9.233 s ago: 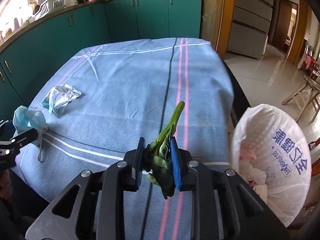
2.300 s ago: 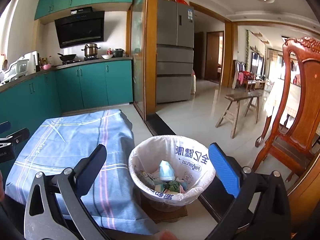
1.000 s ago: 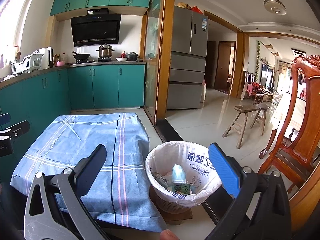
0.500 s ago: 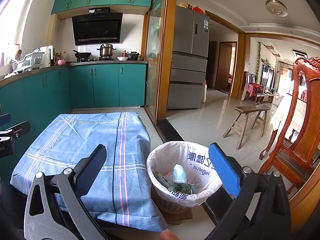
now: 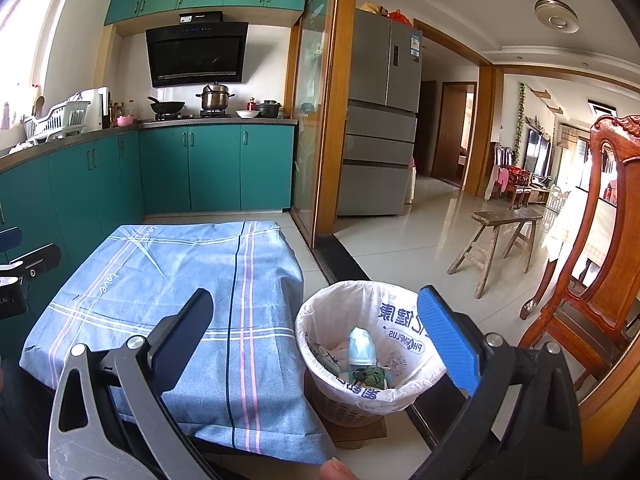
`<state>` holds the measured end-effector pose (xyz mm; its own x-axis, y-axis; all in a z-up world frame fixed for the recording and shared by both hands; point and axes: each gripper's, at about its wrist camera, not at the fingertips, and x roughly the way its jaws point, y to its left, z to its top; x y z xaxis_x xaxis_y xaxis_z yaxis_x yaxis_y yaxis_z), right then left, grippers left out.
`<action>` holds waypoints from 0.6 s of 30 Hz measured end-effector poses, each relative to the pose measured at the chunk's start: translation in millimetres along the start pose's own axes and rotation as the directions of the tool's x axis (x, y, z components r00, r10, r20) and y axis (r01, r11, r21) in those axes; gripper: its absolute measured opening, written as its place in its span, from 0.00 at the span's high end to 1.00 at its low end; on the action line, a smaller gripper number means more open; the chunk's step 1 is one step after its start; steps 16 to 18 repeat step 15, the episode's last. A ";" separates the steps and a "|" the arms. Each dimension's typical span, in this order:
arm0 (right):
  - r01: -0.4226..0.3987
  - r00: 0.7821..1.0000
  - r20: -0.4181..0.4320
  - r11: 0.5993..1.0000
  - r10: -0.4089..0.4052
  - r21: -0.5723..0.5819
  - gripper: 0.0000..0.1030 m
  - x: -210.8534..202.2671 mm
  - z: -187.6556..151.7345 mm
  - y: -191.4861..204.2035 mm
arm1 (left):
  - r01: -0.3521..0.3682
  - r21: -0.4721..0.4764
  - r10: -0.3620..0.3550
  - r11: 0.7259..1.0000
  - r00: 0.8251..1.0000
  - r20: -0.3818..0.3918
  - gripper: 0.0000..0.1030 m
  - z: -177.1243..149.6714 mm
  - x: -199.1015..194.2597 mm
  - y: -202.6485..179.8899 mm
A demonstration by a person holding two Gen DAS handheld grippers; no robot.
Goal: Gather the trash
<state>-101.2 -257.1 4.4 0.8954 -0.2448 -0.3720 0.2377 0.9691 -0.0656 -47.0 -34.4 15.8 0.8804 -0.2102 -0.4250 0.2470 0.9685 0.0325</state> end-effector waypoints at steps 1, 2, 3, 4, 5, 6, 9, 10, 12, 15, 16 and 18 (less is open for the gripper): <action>-0.001 1.000 -0.001 1.000 0.001 -0.001 0.03 0.6 -0.2 0.0 | -0.002 0.002 0.002 1.000 1.000 0.004 0.03 -1.1 0.6 0.1; -0.004 1.000 -0.006 1.000 0.004 -0.002 0.03 2.6 -0.2 0.3 | -0.017 0.012 0.017 1.000 1.000 0.007 0.03 -2.4 1.6 -1.0; -0.006 1.000 -0.010 1.000 0.006 -0.002 0.03 4.8 -0.3 0.9 | -0.026 0.019 0.025 0.999 1.000 0.006 0.03 -3.5 3.5 -1.3; -0.007 1.000 -0.016 1.000 0.007 -0.003 0.03 7.6 -0.1 1.6 | -0.029 0.021 0.029 0.999 1.000 0.002 0.03 -4.2 6.1 -0.5; -0.011 1.000 -0.021 1.000 0.011 -0.006 0.03 10.3 0.0 2.4 | -0.029 0.018 0.029 0.999 1.000 -0.003 0.03 -5.5 7.9 0.3; -0.014 1.000 -0.026 1.000 0.014 -0.009 0.03 12.9 -0.3 3.9 | -0.030 0.012 0.030 0.999 1.000 -0.010 0.03 -6.6 10.6 1.9; -0.035 0.998 -0.048 0.999 0.034 -0.023 0.03 23.8 -1.0 11.2 | -0.050 -0.012 0.050 0.999 0.998 -0.038 0.03 -8.7 25.0 9.6; -0.048 0.997 -0.065 0.998 0.046 -0.029 0.03 31.4 -1.9 15.4 | -0.059 -0.025 0.057 0.998 0.996 -0.063 0.03 -10.8 36.0 14.9; -0.087 0.991 -0.102 0.996 0.084 -0.030 0.03 48.6 -3.6 22.9 | -0.085 -0.047 0.079 0.995 0.990 -0.114 0.03 -15.0 59.1 28.3; -0.226 0.950 -0.222 0.974 0.221 0.004 0.03 103.3 -10.8 46.3 | -0.133 -0.081 0.111 0.988 0.966 -0.235 0.03 -27.4 117.4 59.4; -0.226 0.950 -0.222 0.974 0.221 0.004 0.03 103.3 -10.8 46.3 | -0.133 -0.081 0.111 0.988 0.966 -0.235 0.03 -27.4 117.4 59.4; -0.226 0.950 -0.222 0.974 0.221 0.004 0.03 103.3 -10.8 46.3 | -0.133 -0.081 0.111 0.988 0.966 -0.235 0.03 -27.4 117.4 59.4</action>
